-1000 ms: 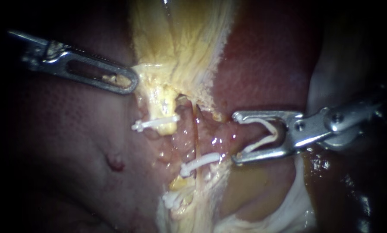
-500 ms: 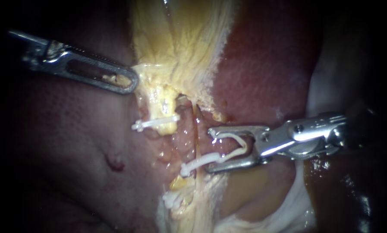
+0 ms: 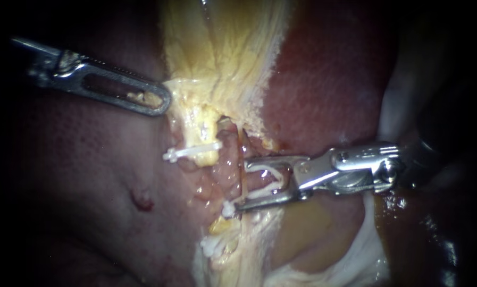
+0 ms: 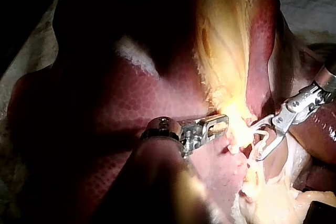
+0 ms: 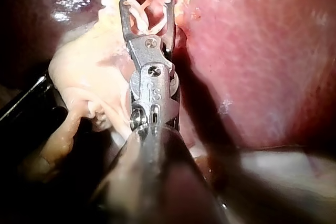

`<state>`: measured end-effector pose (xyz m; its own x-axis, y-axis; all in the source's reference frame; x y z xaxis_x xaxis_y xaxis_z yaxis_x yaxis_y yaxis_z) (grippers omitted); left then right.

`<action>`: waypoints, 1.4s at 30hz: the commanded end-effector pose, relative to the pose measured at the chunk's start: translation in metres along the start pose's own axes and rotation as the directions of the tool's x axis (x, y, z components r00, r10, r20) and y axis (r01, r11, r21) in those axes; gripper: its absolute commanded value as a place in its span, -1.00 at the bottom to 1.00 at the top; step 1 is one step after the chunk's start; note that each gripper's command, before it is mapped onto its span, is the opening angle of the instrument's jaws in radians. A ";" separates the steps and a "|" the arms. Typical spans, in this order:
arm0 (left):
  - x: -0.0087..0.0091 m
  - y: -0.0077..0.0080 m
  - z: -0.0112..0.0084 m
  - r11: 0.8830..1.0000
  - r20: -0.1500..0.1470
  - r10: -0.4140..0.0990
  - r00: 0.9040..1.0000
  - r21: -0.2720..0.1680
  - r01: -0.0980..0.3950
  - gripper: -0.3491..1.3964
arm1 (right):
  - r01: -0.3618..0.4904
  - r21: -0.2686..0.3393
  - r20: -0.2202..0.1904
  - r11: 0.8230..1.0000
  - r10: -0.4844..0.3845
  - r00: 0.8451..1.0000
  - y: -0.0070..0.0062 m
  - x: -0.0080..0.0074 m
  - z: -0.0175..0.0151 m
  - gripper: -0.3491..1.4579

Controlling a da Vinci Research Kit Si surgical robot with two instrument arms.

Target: Clipping second clip right tube

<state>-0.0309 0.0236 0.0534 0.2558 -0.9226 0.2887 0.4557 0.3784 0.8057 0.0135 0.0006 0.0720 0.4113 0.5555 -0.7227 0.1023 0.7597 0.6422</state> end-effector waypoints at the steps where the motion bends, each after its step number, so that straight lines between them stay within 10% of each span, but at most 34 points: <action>1: 0.0000 0.0000 0.0000 1.000 0.000 0.000 1.000 0.000 0.000 -1.00 | -0.004 0.004 -0.009 1.000 0.004 1.000 0.0000 0.0000 0.0001 -0.06; 14: 0.0000 0.0001 0.0001 1.000 0.000 0.001 1.000 0.000 -0.001 -1.00 | -0.106 0.142 -0.116 0.984 0.122 0.986 0.0002 0.0003 0.0008 -0.06; 42: 0.0000 0.0004 0.0002 1.000 0.000 0.001 1.000 0.000 -0.001 -1.00 | -0.126 0.269 -0.168 0.955 0.175 0.970 -0.0031 0.0027 0.0012 -0.08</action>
<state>-0.0308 0.0238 0.0538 0.2561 -0.9224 0.2893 0.4566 0.3792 0.8048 0.0154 -0.0006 0.0682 0.2650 0.7289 -0.6313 0.2911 0.5637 0.7730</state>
